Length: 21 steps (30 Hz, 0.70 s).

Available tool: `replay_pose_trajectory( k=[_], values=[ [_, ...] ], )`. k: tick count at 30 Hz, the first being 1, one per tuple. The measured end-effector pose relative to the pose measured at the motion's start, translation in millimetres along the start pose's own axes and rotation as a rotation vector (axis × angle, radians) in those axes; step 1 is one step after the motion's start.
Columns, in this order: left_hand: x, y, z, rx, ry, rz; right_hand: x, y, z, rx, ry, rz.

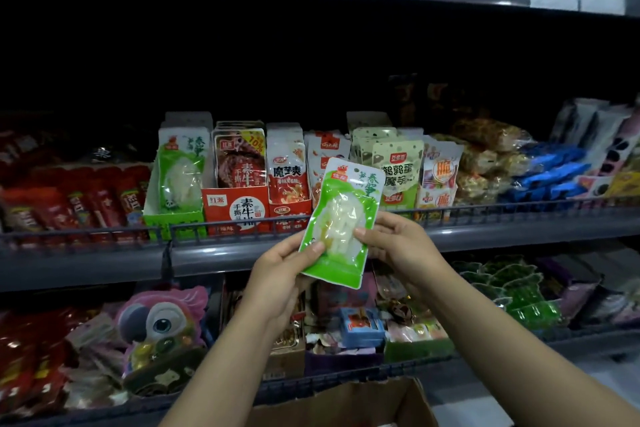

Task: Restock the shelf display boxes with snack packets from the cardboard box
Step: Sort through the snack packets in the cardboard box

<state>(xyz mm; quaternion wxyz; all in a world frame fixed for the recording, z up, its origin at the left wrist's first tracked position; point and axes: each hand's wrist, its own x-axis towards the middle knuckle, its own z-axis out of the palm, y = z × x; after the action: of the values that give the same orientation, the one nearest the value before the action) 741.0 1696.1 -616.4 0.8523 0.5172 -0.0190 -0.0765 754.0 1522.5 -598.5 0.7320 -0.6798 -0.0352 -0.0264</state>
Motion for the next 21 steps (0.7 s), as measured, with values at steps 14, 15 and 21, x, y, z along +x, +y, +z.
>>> replay_pose_trajectory(
  k=[14, 15, 21],
  values=[
    [19, 49, -61, 0.154, 0.295, 0.311, 84, -62, 74, -0.113, -0.133, -0.081],
    [19, 52, -67, 0.247, 0.365, 0.372, 91, -69, 85, -0.149, -0.141, -0.109],
    [19, 66, -98, 0.451, 0.655, 0.589, 124, -88, 155, -0.257, -0.175, -0.221]
  ],
)
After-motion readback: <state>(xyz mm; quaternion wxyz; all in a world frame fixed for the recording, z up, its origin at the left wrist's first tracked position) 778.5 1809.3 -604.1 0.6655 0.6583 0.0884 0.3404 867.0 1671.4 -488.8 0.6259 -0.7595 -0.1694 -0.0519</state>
